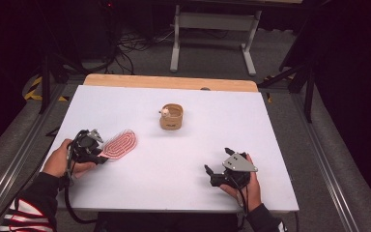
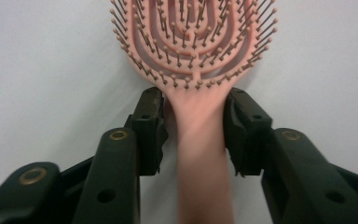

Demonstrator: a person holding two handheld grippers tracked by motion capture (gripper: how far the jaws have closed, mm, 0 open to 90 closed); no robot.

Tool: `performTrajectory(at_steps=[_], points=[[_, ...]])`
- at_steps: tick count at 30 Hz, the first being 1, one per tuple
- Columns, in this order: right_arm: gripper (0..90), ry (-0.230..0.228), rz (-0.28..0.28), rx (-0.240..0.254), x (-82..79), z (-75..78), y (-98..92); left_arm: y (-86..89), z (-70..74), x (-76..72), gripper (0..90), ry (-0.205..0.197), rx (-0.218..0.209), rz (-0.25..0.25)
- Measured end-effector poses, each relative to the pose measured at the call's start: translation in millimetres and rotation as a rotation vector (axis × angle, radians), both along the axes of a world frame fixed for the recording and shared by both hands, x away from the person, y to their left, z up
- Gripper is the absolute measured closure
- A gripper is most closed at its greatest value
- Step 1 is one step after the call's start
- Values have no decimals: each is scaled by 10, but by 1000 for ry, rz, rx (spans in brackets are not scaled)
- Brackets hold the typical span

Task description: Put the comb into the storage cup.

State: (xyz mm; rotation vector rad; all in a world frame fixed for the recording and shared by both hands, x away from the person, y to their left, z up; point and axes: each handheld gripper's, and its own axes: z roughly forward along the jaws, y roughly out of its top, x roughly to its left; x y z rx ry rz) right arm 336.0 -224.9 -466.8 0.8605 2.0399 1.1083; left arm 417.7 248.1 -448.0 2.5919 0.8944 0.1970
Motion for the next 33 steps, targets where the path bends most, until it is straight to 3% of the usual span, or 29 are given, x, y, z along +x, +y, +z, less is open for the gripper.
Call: performTrajectory(at_steps=[5,12,17,21,22,23,24,25,29,33], points=[[84,0,4,-1,-1,0,5,-8,-11,-38,678,-21,-8,21],[85,-1,4,-4,-1,0,12,-18,-42,-154,694,-98,-16,55],[93,-30,-26,17,-9,27,-21,-69,-47,-216,695,-166,-6,74],[93,-31,-46,31,-5,33,-47,-99,5,-241,696,-239,-37,92],[94,-36,-48,33,-4,35,-50,-103,31,-256,696,-274,-63,102],[94,-40,-54,40,-8,41,-53,-103,31,-256,696,-274,-63,102],[94,-45,-60,44,-9,48,-58,-108,58,-278,696,-305,-90,111],[94,-45,-60,44,-9,48,-58,-108,58,-278,696,-305,-90,111],[91,-75,-94,88,-9,99,-103,-143,93,-325,696,-381,-159,128],[87,-80,-97,96,-2,125,-119,-164,127,-353,696,-434,-194,134]])
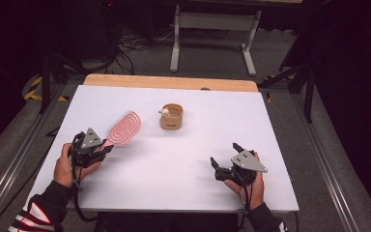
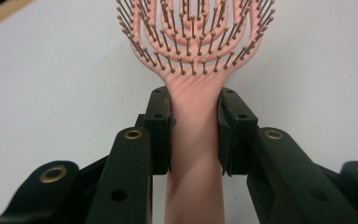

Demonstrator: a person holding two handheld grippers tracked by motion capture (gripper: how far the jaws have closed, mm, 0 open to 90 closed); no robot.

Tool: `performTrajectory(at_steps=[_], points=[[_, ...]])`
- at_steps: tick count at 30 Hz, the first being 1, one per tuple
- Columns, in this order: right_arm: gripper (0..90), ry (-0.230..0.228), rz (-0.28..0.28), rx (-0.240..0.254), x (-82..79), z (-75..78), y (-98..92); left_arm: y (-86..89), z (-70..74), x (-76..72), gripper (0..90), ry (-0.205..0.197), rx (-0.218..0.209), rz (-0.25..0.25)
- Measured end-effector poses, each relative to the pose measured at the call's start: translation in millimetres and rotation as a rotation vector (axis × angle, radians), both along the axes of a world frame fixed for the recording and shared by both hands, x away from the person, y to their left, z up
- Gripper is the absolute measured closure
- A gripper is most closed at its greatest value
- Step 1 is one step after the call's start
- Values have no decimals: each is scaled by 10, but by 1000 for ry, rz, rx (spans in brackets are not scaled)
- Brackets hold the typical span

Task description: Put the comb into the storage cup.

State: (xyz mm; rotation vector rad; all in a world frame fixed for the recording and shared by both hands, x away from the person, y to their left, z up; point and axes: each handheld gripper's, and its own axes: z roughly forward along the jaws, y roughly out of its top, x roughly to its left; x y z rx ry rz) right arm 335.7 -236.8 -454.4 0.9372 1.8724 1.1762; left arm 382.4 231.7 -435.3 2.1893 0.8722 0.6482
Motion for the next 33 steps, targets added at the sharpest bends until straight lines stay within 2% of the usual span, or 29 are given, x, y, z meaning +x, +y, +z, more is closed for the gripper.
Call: performTrajectory(at_steps=[1,2,5,12,15,17,18,19,23,26,27,28,32,33], points=[[83,2,3,9,6,13,-9,0,19,-18,696,-23,-18,2],[83,2,3,9,6,13,-9,0,19,-18,696,-23,-18,2],[81,-7,-2,18,13,43,-20,0,54,-58,696,-75,-70,10],[85,-33,-10,46,9,99,-27,-10,67,-98,696,-128,-122,12],[88,-39,-1,70,19,159,-1,-34,56,-120,696,-160,-160,19],[92,-46,18,80,22,194,18,-73,35,-151,696,-207,-201,45],[92,-46,18,80,22,194,18,-73,35,-151,696,-207,-201,45],[89,-61,26,94,27,239,51,-114,20,-166,697,-237,-216,56],[78,-63,44,127,51,306,112,-189,8,-162,696,-251,-256,44],[74,-69,52,131,61,333,150,-244,1,-165,696,-254,-264,34],[72,-74,59,138,74,355,187,-291,-3,-161,696,-246,-269,12],[72,-74,59,138,74,355,187,-291,-3,-161,696,-246,-269,12],[66,-78,97,149,113,417,329,-437,-15,-183,697,-267,-269,-32],[64,-77,104,151,119,426,364,-464,-22,-185,697,-264,-281,-41]])
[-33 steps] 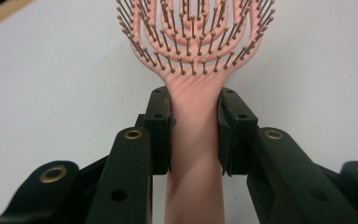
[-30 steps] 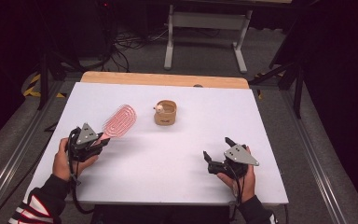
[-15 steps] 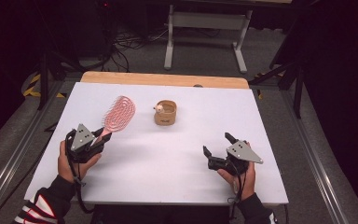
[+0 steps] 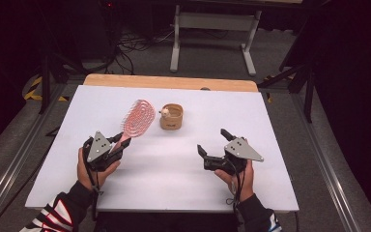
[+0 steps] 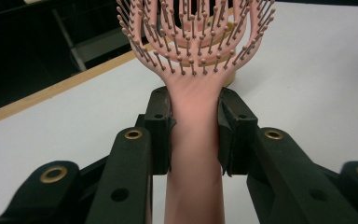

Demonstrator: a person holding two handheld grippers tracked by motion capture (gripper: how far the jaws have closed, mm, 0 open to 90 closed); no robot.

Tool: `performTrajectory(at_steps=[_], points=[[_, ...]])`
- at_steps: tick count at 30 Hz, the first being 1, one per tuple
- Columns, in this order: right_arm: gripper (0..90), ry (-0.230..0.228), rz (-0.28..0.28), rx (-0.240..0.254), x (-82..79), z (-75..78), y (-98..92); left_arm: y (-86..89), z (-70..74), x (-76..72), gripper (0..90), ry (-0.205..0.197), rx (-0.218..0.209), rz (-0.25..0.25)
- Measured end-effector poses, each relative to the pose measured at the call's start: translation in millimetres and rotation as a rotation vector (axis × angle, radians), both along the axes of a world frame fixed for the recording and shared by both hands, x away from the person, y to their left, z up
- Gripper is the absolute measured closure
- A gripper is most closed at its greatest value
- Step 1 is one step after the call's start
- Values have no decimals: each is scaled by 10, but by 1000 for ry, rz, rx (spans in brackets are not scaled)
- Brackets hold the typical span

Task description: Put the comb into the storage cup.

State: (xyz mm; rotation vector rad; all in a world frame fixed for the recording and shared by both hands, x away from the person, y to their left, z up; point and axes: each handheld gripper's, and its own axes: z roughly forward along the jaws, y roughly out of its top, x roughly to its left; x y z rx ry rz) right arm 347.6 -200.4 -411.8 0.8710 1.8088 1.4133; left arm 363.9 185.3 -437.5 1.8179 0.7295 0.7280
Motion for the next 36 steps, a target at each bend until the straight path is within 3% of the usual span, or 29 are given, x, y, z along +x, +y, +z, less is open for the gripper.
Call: performTrajectory(at_steps=[3,4,10,11,15,20,25,26,31,33,36], points=[[63,0,15,2,16,13,71,-62,-15,-3,697,0,-6,-13],[55,21,50,21,39,28,149,-130,-30,-14,697,-2,-5,-30],[45,50,115,9,91,40,337,-295,-74,-32,697,0,-7,-71],[43,77,139,21,121,35,411,-341,-89,-35,697,-4,-3,-80],[43,106,174,52,172,22,501,-514,-137,-52,697,-8,3,-119],[44,126,185,64,210,26,573,-654,-172,-62,696,-12,20,-144],[54,176,216,118,263,26,632,-740,-188,-78,697,-18,20,-158],[58,184,217,105,269,26,666,-749,-192,-80,696,-22,21,-160],[74,189,268,98,270,3,746,-829,-228,-112,696,-24,44,-186],[96,181,263,90,256,-1,792,-853,-235,-124,696,-30,59,-191],[147,180,267,129,257,-2,787,-849,-235,-122,697,-25,51,-192]])
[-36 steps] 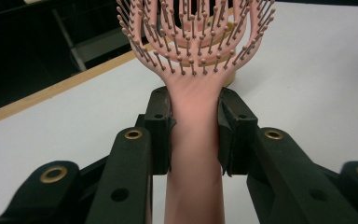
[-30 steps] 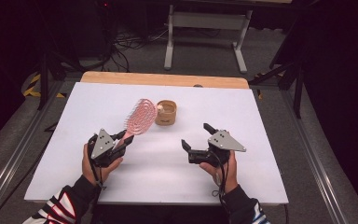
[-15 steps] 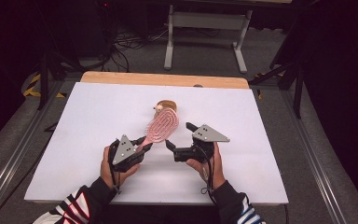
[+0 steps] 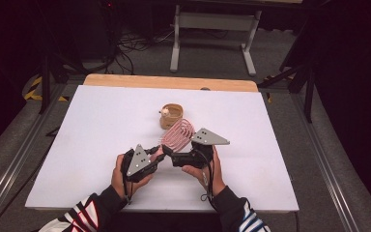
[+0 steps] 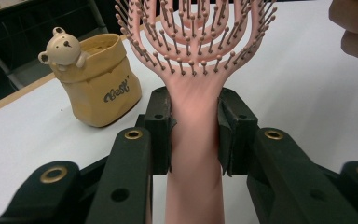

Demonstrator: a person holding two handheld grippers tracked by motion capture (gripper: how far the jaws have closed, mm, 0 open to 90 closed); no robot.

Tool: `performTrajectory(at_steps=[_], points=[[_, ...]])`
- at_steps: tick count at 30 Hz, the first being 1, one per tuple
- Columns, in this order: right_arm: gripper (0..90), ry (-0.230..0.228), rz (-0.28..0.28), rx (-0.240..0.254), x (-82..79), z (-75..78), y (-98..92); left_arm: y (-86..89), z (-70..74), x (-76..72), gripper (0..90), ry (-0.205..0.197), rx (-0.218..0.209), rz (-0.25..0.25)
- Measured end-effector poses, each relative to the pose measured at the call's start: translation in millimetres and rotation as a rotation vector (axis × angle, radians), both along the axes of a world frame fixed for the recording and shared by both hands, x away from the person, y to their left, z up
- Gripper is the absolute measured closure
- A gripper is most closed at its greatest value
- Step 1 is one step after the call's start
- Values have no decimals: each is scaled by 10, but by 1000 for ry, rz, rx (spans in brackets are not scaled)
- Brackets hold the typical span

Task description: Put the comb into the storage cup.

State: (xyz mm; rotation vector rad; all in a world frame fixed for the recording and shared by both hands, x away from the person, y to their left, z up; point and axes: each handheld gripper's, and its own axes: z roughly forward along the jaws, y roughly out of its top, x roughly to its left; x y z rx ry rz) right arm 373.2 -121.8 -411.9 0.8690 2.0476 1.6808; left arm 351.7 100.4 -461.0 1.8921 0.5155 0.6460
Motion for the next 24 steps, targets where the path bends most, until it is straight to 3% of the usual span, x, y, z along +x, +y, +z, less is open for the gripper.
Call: performTrajectory(at_steps=[2,4,5,7,10,17,24], points=[[192,27,-5,52,11,10,-19,5,-2,8,697,-1,8,5],[248,72,4,145,24,21,-52,-1,-8,17,697,-3,26,3],[262,74,-2,156,21,25,-53,-6,-14,17,697,2,26,2],[289,70,-4,162,13,30,-56,-10,-16,17,697,6,30,1],[411,36,-19,175,-25,53,-62,-28,-25,11,697,-2,42,-2],[585,29,-66,185,-31,55,-71,-28,-18,12,697,-5,45,-2],[610,32,-67,192,-34,62,-67,-25,-14,14,697,-11,51,-5]])
